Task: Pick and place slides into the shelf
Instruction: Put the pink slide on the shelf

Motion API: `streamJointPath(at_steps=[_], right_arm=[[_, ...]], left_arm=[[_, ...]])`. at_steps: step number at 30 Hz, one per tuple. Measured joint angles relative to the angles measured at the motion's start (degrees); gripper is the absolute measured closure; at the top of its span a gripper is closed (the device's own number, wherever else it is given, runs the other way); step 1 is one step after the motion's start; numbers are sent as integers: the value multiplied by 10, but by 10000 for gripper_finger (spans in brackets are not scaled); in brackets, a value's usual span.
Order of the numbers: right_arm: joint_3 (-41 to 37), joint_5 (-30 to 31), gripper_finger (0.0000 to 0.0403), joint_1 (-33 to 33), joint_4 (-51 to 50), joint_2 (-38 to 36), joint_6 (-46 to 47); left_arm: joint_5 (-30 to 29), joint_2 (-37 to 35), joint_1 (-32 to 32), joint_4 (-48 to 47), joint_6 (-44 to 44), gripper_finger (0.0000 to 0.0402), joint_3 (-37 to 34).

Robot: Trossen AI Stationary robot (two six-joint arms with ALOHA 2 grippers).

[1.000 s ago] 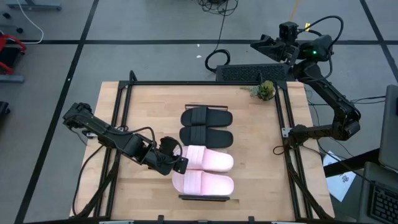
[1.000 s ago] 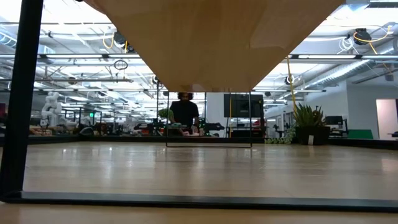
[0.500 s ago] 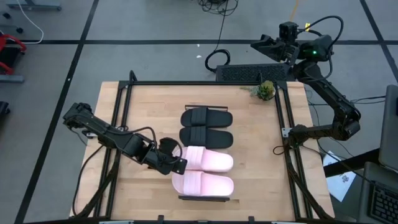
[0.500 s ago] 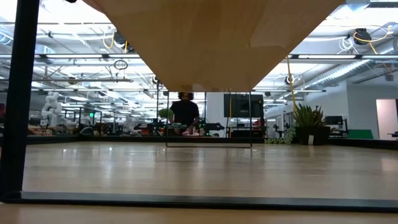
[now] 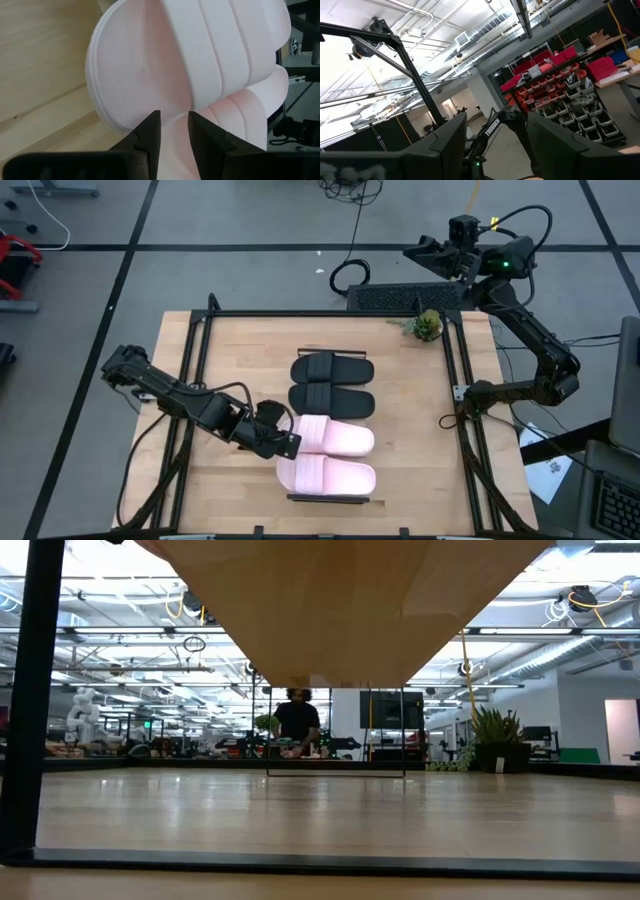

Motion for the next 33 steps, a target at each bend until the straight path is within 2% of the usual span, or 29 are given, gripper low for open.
streamJointPath(at_steps=[5,13,19,23,30,33], right_arm=[[0,0,206,0,0,0,-1],[0,-7,206,0,0,0,0],[0,-82,206,8,-7,0,15],[0,-123,206,55,-9,-2,47],[0,-125,206,197,-24,-7,40],[0,-126,206,232,-64,-7,6]], left_arm=[[-2,0,4,-1,7,302,0],[-53,-34,2,-7,10,302,1],[-58,-47,1,-51,5,302,1],[-42,-47,1,-112,-15,302,1],[-44,-55,1,-170,-24,302,1],[-71,-57,-1,-170,-24,302,1]])
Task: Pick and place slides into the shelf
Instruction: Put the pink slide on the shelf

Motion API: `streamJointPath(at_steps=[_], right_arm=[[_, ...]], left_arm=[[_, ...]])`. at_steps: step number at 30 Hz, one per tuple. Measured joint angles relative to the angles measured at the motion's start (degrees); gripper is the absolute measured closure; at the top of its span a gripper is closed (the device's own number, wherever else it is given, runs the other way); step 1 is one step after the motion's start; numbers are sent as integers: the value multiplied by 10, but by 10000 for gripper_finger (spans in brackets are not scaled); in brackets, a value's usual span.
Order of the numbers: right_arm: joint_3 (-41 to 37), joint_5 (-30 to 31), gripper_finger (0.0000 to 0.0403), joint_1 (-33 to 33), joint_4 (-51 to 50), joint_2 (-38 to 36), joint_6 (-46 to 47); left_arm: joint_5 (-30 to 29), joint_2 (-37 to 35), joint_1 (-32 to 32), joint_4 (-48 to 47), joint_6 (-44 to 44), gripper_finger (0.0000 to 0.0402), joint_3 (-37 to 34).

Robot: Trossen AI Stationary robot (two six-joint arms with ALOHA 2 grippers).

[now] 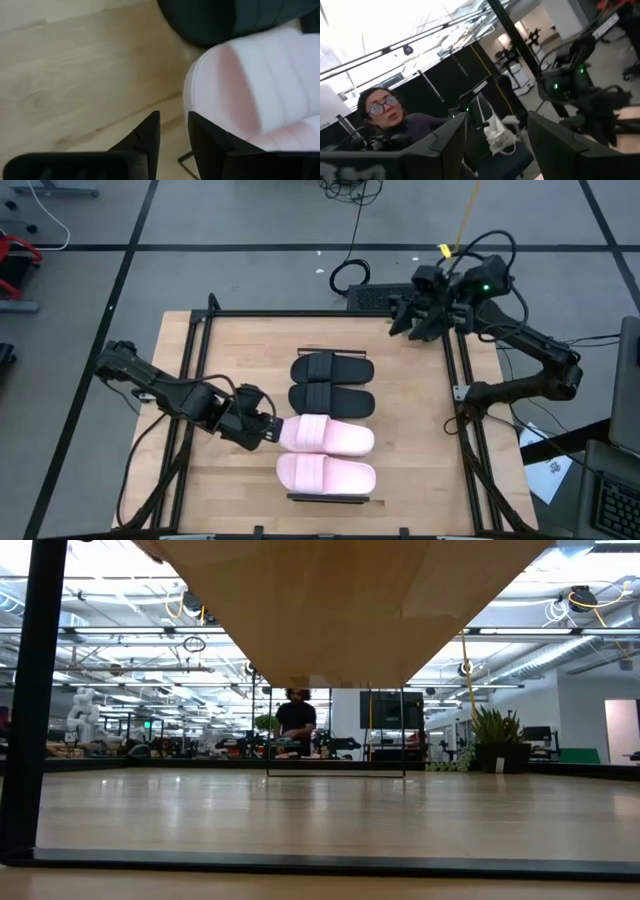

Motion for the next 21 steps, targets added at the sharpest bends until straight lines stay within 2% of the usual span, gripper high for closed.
streamJointPath(at_steps=[7,21], right_arm=[[0,-12,206,-10,-45,0,-34],[0,-9,206,-11,-45,1,-37]], left_arm=[[11,0,-2,89,69,302,0],[76,35,1,133,79,302,-1]])
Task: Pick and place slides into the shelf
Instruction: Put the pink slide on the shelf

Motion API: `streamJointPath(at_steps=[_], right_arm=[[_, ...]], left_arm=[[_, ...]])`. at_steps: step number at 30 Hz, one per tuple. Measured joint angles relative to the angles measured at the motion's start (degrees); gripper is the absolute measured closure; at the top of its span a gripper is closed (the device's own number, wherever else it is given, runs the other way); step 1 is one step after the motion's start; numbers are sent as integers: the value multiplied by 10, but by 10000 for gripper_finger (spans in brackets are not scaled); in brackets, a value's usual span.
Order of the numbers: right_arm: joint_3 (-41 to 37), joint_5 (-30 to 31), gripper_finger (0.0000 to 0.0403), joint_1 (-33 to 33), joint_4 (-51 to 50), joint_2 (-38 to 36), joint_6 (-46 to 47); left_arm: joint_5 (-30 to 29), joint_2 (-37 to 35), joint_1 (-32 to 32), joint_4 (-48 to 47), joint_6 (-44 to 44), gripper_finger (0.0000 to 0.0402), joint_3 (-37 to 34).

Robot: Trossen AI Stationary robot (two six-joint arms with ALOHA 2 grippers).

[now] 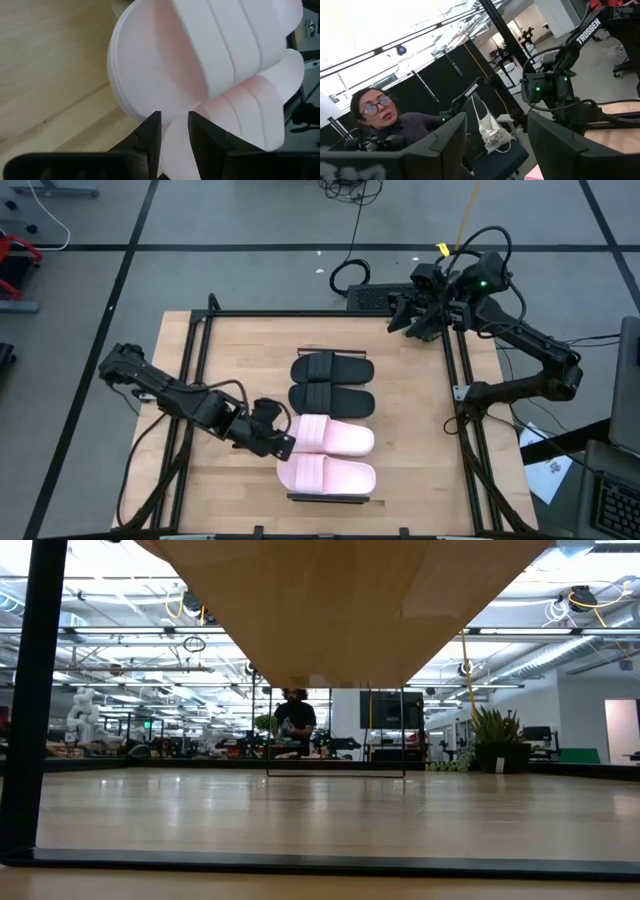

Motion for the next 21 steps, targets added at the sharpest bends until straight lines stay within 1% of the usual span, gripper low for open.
streamJointPath(at_steps=[3,6,12,21], right_arm=[[0,0,206,0,0,0,0],[0,0,206,0,0,0,-1],[0,0,206,0,0,0,-1],[0,1,206,0,0,0,-1]], left_arm=[[0,6,2,31,1,302,1],[8,12,3,43,2,302,1],[3,14,8,92,9,302,1],[19,14,14,96,12,302,1]])
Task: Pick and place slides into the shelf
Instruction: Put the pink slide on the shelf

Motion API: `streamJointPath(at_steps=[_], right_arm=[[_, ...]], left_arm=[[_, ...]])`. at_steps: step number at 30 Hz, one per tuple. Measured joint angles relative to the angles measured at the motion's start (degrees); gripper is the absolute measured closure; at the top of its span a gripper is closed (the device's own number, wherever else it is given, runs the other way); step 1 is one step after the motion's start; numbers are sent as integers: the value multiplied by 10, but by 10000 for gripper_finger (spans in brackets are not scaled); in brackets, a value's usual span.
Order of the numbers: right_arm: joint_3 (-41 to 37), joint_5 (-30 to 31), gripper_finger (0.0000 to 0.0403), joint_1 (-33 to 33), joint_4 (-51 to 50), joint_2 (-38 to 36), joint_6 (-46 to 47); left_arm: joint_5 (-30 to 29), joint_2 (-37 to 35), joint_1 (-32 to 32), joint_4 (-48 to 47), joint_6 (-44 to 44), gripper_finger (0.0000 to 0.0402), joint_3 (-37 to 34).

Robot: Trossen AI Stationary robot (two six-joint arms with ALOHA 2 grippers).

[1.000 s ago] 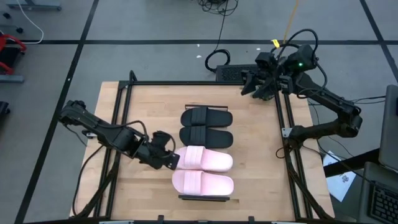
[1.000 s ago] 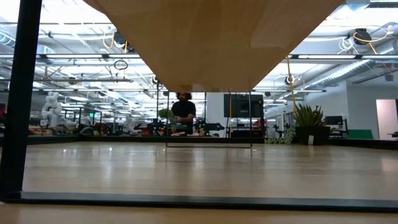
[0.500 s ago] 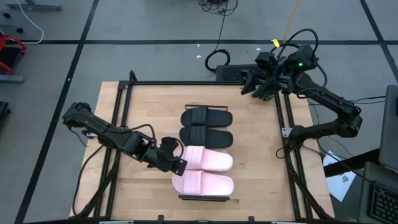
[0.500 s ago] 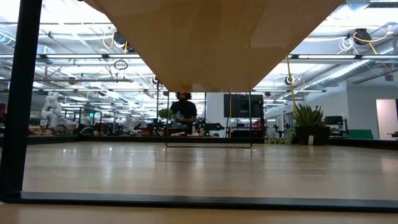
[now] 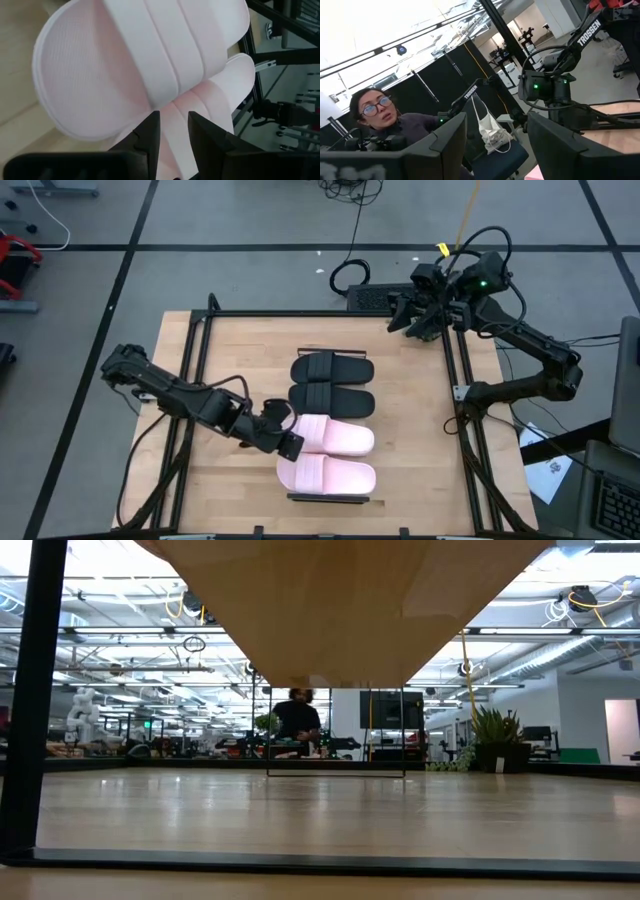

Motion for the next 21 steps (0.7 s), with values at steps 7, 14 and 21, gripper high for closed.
streamJointPath(at_steps=[7,14,21], right_arm=[[0,0,206,0,0,0,-2],[0,0,206,0,0,0,-2],[0,0,206,0,0,0,-2]], left_arm=[[40,18,19,-8,19,303,0],[61,43,35,4,33,303,0],[55,39,36,18,28,303,0]])
